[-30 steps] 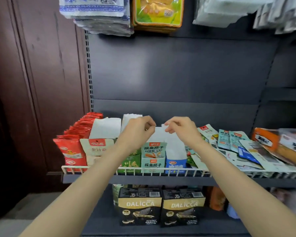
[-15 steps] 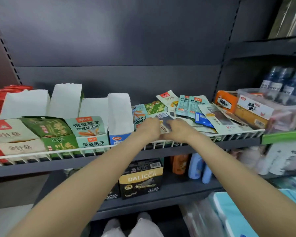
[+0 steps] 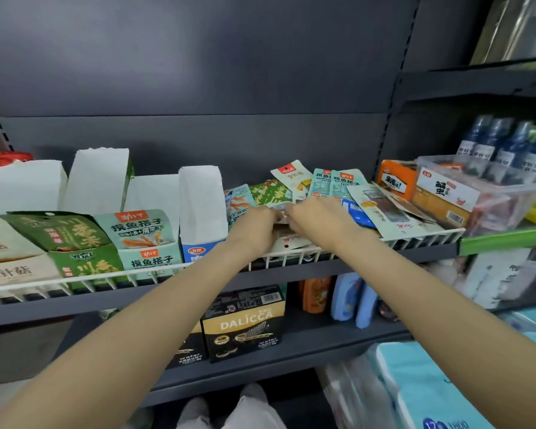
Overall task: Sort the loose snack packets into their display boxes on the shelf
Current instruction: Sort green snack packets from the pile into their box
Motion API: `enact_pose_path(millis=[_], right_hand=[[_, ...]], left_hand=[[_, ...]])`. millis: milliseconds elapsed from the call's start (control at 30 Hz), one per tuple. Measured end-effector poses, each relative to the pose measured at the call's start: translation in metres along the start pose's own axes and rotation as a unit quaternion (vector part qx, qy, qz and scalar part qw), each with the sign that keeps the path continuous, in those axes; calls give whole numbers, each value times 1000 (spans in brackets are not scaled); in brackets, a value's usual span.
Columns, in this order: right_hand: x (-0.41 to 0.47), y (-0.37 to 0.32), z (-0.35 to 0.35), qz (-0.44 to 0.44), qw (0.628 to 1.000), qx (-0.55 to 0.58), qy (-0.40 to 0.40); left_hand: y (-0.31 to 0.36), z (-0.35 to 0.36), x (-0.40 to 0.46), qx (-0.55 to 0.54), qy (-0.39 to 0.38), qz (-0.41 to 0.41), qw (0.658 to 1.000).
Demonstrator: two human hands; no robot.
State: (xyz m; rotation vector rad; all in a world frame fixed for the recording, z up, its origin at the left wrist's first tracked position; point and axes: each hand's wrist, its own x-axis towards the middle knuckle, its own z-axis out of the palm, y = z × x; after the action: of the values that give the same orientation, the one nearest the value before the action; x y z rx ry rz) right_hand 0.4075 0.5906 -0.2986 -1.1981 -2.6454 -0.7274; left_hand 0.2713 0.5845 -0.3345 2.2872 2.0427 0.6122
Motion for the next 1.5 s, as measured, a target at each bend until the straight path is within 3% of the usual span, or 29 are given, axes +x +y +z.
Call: enact_pose_path(millis=[100,200,300,367,500,700,1033,1500], right_hand=[[-6,14,0,120,964,196,135],[-11,19,0,214,850,419,237],[-17,17,-7,265,720,608,205],[-17,12,-13,225,689,666,176],[-6,-17,-41,170,695,664,215],[36,-79,-87,133,724,627,255],[117,-210,-119,34,760,625,175],[143,-256,-131,-20,769,637,60]], left_hand=[[8,-13,0,-13,85,1,996],[11,-27,-4,-40,143,-18,989],[7,-42,-15,-109,142,-11,984],[2,-56,-29,-146,144,5,979],[-14,-96,-60,-193,207,-15,959],[-62,-158,-106,-156,308,-37,938],[-179,-222,-182,-57,389,-145,908],[-239,-230,-207,-55,293,-204,932]])
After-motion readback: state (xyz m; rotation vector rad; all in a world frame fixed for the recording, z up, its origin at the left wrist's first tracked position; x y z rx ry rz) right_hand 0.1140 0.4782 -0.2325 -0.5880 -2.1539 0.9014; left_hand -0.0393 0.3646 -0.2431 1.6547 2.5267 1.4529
